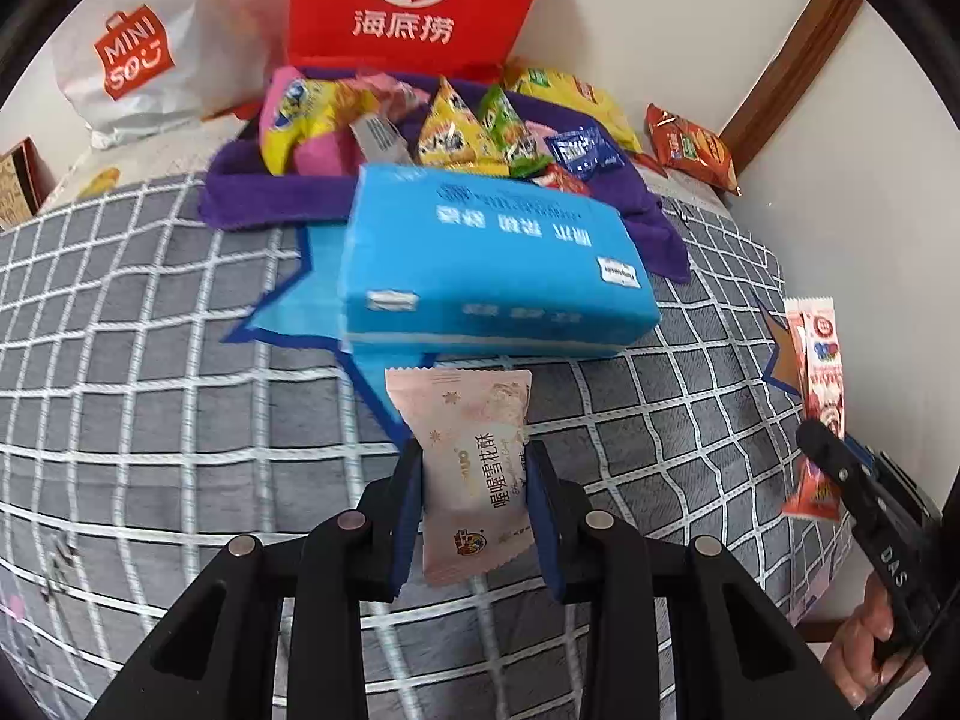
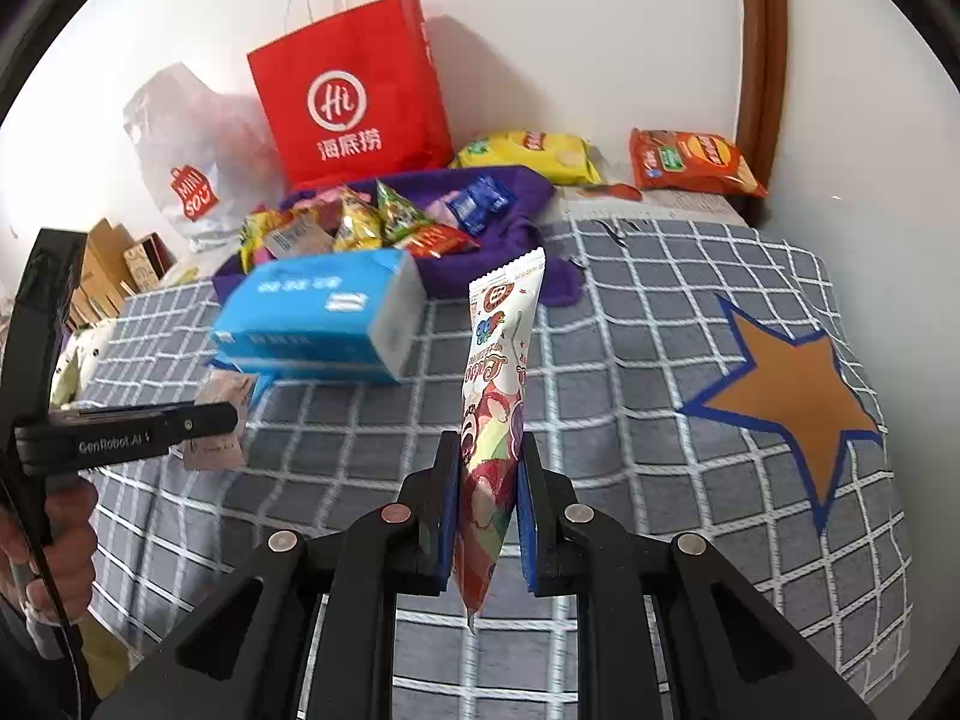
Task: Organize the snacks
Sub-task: 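Carry the candy packet and the pale pink packet over the purple cloth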
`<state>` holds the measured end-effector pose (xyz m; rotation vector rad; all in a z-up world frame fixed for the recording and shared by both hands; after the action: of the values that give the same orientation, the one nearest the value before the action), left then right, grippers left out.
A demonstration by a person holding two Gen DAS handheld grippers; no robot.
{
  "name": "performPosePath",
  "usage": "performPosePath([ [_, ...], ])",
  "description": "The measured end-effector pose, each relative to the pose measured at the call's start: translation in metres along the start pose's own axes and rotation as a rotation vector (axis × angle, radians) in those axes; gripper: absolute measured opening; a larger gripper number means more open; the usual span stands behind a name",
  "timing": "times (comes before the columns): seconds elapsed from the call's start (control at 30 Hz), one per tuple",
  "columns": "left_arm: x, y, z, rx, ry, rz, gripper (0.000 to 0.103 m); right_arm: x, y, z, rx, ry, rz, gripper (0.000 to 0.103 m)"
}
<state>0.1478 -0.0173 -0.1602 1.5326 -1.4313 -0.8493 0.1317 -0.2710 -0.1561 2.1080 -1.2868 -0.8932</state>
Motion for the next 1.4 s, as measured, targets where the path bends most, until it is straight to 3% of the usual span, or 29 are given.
performPosePath([
  [0.6, -0.051, 0.038, -0.040, 0.082, -0.057, 0.036, 0.031, -0.077, -0.011, -0.047, 0.067, 0.002, 0.088, 0.017],
  [1.4, -0.048, 0.060, -0.129, 0.140, -0.069, 0.061, 0.031, -0.080, -0.040, -0.132, 0.069, 0.008, 0.093, 0.017],
])
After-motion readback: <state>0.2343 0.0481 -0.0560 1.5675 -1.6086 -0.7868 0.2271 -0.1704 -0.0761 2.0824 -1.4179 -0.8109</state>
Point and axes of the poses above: each gripper's, at about its wrist camera, not at the fingertips, and y roughly against the way its jaws point, x to its right, z to its underside, the point moved 3 cm from there along -y, roughly the way its jaws point, and after that the axes turned 11 degrees about -z, right-handed, at the moved point
